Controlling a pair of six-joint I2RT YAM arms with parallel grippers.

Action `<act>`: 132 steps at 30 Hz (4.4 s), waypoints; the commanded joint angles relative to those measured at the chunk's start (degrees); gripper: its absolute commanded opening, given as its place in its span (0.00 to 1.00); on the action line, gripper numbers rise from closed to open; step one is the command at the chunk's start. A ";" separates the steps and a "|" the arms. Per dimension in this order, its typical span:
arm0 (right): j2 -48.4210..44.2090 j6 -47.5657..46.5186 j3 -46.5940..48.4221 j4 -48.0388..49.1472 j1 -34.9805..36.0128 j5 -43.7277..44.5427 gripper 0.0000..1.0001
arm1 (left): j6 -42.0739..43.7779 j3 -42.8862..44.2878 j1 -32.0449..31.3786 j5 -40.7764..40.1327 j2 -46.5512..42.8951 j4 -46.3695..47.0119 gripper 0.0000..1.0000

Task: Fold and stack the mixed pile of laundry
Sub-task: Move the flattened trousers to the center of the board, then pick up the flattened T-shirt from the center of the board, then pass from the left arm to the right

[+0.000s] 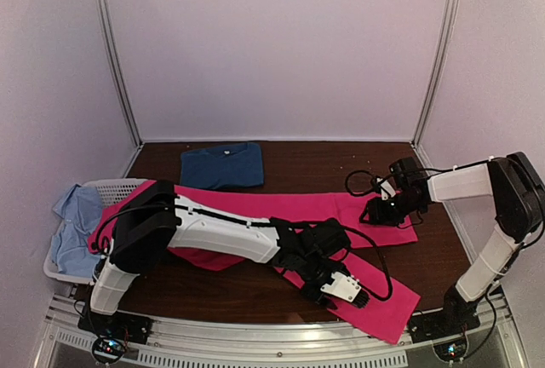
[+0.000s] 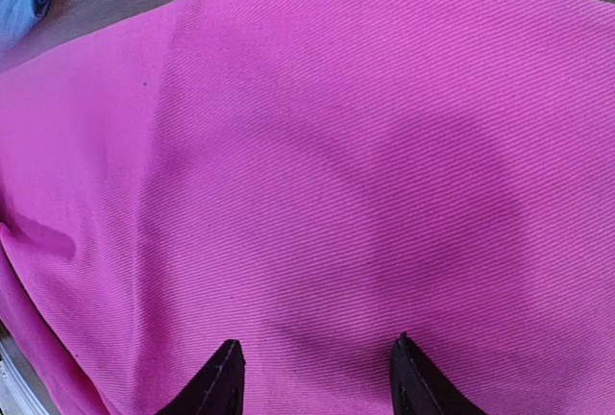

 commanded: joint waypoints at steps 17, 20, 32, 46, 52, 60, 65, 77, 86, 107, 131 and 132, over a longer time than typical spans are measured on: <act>2.45 0.23 -2.71 -4.21 1.46 -0.23 0.52 | -2.77 -4.12 -0.34 0.58 -3.98 -4.78 0.48; 2.23 0.19 -2.71 -4.26 1.50 -0.22 0.52 | -2.35 -2.94 -0.36 1.00 -2.38 -4.58 0.47; -10.85 -0.30 -5.00 -0.78 1.52 -0.47 0.57 | -5.43 -3.57 1.39 4.21 -3.22 -1.16 0.00; -45.24 -5.43 -8.69 2.77 1.17 3.45 0.80 | -29.36 12.38 15.55 21.90 -0.25 -2.86 0.00; -46.14 -4.19 -10.04 -1.00 1.26 5.07 0.81 | -37.96 22.94 22.86 24.29 9.95 -3.07 0.00; -32.24 -0.41 -5.33 -8.81 1.04 13.62 0.81 | -37.86 27.67 25.14 17.25 16.24 -3.46 0.00; -23.61 2.08 -4.49 -10.16 -1.26 12.95 0.80 | -37.19 26.64 25.21 16.37 16.53 -2.60 0.00; -9.88 -3.06 4.31 -12.85 -5.73 6.77 0.61 | -35.03 25.12 25.21 15.94 15.93 -1.21 0.00; -0.77 -5.92 7.20 -12.45 -5.74 5.23 0.60 | -34.81 24.81 25.21 16.07 15.87 -0.55 0.00; 3.88 -8.89 10.56 -13.68 -5.71 10.72 0.57 | -35.17 25.01 25.30 17.35 16.20 0.80 0.00; -2.04 -8.26 13.42 -15.18 -2.52 12.39 0.00 | -39.00 22.25 28.20 16.59 8.45 0.49 0.33; -3.81 -7.67 13.33 -14.37 -2.57 13.01 0.00 | -39.71 19.83 29.26 14.95 5.44 0.90 0.40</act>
